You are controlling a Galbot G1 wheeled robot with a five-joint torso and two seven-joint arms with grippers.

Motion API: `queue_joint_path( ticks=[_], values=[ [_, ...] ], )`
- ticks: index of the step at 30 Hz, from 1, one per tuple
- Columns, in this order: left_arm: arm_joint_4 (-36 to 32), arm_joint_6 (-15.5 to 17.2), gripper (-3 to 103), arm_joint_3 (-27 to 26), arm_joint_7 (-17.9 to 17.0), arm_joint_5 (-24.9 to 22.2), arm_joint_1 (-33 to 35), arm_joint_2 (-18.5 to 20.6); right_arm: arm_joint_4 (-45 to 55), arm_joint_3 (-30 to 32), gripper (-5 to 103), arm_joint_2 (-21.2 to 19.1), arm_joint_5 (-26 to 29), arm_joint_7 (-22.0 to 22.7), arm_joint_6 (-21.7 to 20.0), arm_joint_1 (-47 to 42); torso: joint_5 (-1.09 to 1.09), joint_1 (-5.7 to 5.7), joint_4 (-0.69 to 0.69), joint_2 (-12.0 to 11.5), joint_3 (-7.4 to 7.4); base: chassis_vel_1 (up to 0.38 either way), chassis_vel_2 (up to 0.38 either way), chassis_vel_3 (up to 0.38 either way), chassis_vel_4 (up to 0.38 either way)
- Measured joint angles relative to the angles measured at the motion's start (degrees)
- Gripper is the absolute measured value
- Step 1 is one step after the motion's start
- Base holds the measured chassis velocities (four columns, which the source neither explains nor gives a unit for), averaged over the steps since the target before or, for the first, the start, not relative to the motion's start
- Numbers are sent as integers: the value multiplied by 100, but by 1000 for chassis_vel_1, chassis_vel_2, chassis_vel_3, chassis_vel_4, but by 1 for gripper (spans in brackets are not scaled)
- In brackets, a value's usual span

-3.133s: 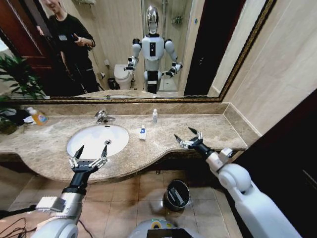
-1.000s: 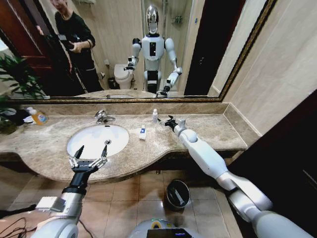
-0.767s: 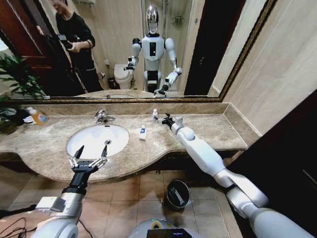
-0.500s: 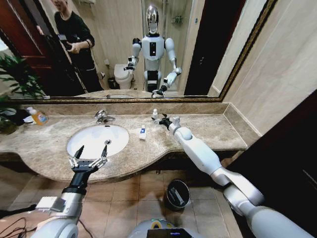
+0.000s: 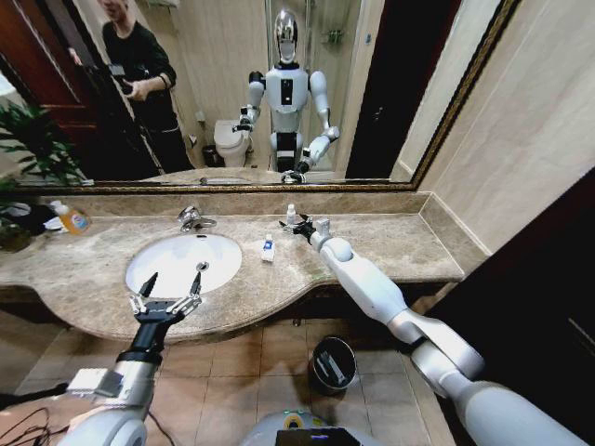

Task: Pick up the trash from the sink and place it in the trash bin.

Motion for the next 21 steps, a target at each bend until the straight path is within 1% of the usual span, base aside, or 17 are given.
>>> queue_joint_path(
  ticks=[11, 17, 19, 21],
  values=[
    [0, 0, 100, 0, 0, 0, 0, 0, -515, 85, 100, 326, -124, -100, 80, 208, 1, 0, 0, 0, 0, 0, 0, 0, 0],
    [0, 0, 100, 0, 0, 0, 0, 0, -597, 12, 101, 409, -215, -92, 61, 234, 1, 0, 0, 0, 0, 0, 0, 0, 0],
    [0, 0, 100, 0, 0, 0, 0, 0, -622, -7, 100, 472, -281, -59, 52, 219, 1, 0, 0, 0, 0, 0, 0, 0, 0],
    [0, 0, 100, 0, 0, 0, 0, 0, -639, -34, 92, 545, -367, -18, 51, 173, 1, 0, 0, 0, 0, 0, 0, 0, 0]
  ],
)
